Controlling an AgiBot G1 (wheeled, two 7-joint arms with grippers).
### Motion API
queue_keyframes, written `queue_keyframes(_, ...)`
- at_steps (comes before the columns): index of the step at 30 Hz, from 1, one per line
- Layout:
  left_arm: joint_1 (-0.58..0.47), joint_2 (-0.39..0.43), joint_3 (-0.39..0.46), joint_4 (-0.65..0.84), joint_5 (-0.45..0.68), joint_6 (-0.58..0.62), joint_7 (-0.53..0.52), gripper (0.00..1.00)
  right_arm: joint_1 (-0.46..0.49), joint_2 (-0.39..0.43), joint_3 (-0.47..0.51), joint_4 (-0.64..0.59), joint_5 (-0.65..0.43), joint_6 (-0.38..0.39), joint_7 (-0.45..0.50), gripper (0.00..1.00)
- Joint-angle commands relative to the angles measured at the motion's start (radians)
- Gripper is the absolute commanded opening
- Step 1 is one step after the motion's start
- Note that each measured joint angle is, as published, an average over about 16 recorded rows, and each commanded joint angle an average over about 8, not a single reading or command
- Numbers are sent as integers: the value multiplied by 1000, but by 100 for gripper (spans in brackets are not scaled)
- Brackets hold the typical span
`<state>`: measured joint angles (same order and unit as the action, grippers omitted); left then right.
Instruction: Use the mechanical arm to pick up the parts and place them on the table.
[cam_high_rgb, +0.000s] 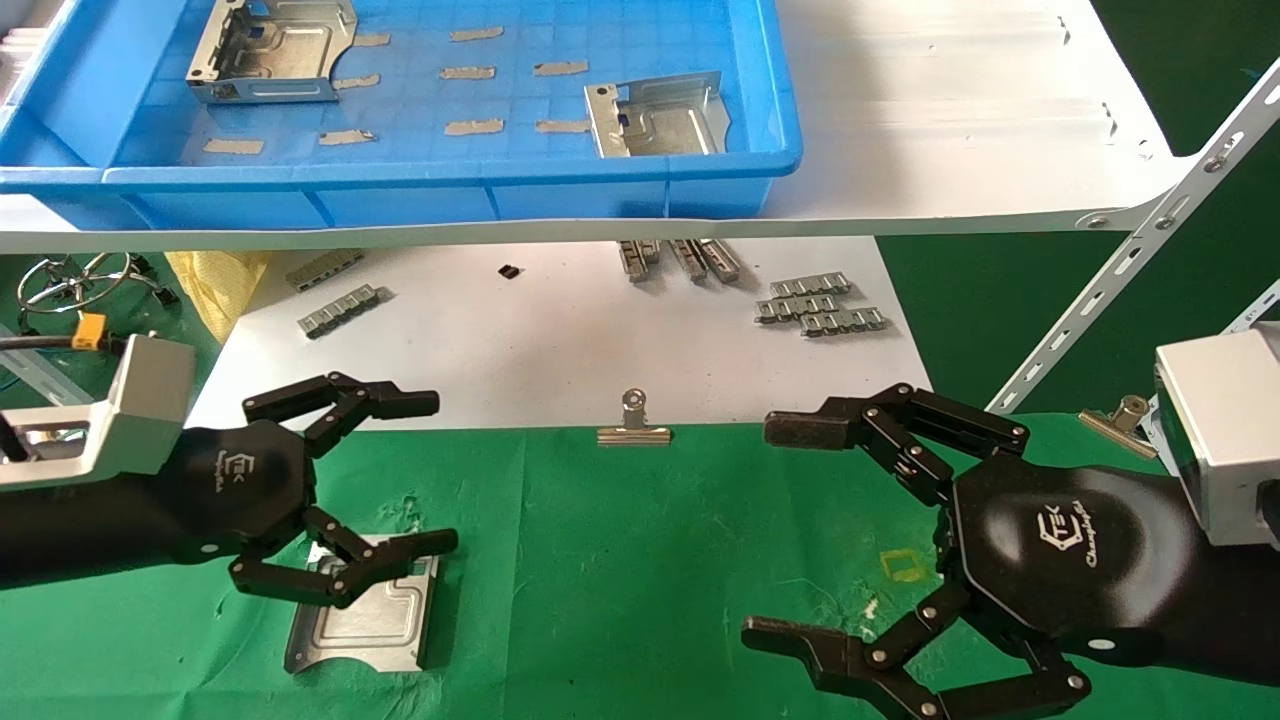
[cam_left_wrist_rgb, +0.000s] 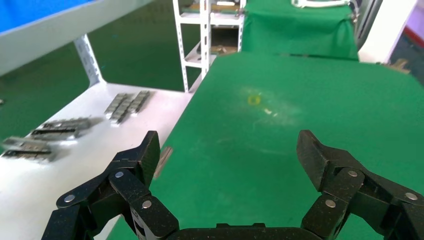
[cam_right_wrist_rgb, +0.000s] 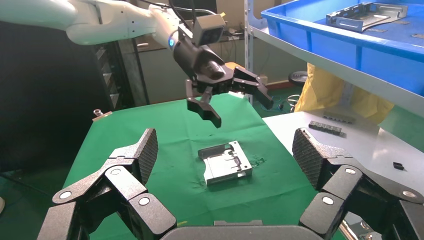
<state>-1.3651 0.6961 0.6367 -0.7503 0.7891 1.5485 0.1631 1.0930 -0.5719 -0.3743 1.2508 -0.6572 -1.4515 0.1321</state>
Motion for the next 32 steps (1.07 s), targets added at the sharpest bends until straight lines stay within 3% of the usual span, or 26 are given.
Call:
queue_keyframes(1,19,-6,-24,-36,-4,-4,-23,100,0,0,0,0,0,0,0,100)
queue_keyframes(32,295,-86,-362,-542,-60,-53,-355,100,0,0,0,0,0,0,0,100)
